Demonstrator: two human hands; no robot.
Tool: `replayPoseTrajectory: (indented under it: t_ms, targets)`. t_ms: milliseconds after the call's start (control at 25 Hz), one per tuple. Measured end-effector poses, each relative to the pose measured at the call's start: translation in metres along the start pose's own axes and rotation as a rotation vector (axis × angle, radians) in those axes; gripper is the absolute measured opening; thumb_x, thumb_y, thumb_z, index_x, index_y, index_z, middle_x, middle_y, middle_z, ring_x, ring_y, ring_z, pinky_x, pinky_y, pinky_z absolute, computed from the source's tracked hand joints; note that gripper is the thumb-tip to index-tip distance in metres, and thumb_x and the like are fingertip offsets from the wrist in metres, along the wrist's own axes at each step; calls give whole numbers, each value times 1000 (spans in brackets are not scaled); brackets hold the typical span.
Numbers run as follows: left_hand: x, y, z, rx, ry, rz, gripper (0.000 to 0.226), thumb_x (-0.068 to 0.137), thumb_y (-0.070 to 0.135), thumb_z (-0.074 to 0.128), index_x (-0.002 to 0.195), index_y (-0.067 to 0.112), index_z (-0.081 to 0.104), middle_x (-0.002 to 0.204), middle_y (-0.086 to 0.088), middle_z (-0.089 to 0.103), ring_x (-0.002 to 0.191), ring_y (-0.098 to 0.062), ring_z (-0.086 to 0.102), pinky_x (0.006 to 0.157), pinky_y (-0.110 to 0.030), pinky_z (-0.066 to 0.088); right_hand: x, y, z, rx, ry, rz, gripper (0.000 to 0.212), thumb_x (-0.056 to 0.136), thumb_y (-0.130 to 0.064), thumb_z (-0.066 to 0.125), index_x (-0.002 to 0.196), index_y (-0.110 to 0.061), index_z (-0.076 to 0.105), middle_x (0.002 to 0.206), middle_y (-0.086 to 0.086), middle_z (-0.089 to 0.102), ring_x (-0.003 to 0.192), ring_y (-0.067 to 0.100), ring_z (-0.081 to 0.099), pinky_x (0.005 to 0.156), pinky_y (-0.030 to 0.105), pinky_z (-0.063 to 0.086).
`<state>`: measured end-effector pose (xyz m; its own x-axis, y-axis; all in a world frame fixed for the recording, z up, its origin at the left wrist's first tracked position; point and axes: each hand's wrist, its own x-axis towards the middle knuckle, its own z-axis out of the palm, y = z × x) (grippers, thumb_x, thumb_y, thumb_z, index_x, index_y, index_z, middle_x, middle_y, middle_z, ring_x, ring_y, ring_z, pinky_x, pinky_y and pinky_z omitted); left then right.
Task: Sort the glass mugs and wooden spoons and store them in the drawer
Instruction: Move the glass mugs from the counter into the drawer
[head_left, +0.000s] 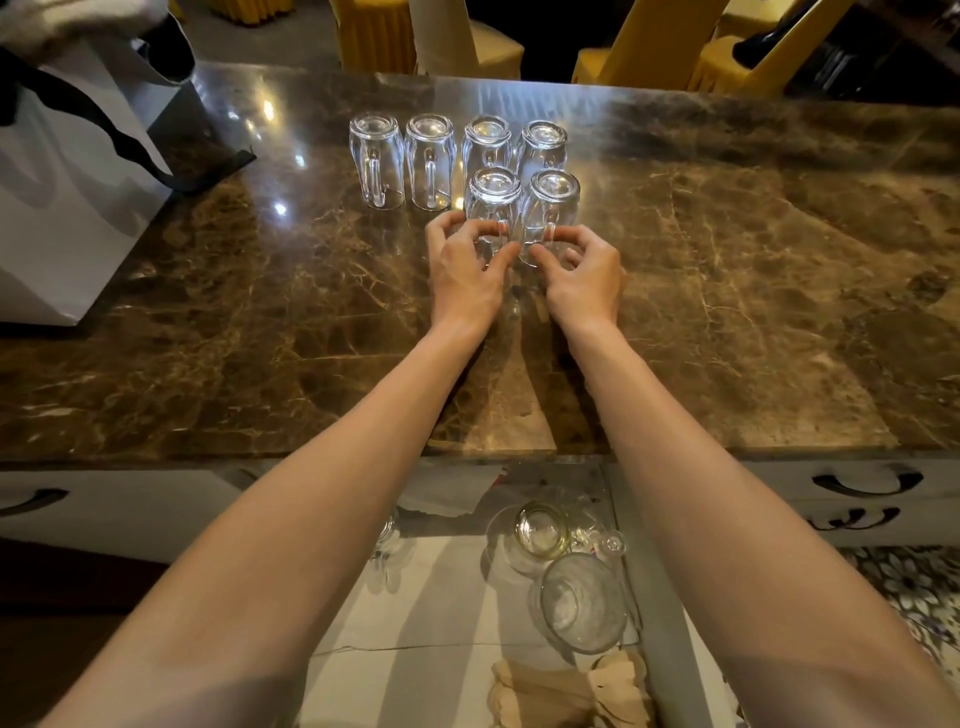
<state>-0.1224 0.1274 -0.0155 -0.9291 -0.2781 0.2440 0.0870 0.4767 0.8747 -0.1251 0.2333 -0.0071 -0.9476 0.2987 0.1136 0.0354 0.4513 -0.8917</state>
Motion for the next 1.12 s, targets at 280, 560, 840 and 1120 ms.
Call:
replayPoseTrajectory:
  t_ms: [280, 560, 840, 1120]
  targets:
    - [4, -4, 0, 4, 16, 1, 26, 85, 15, 67, 109, 6, 64, 139, -13, 43, 130, -21, 40, 71, 17, 18, -3, 1, 3, 62, -18, -1, 17, 85, -21, 68, 100, -14, 68, 97, -4, 70, 85, 7, 64, 85, 36, 54]
    - [6, -4, -2, -30, -22, -14, 29, 84, 15, 68, 111, 6, 65, 139, -11, 43, 125, -18, 46, 77, 10, 30, -1, 1, 2, 104, -28, 32, 15, 82, -18, 71, 96, -13, 70, 90, -2, 70, 87, 16, 69, 82, 42, 56]
    - [3, -3, -15, -35, -86, -12, 31, 82, 16, 70, 111, 8, 65, 137, -9, 45, 123, -19, 50, 88, -5, 40, -8, -1, -5, 141, -81, 19, 14, 83, -15, 70, 96, -11, 69, 87, -2, 69, 85, 20, 70, 81, 45, 56]
    - [-13, 1, -34, -18, -74, -16, 27, 82, 20, 70, 108, 14, 68, 134, -4, 50, 127, -15, 44, 99, -17, 33, -26, -13, -16, 164, -107, -47, 15, 84, -11, 69, 98, -6, 69, 90, -2, 68, 86, 16, 69, 81, 41, 57]
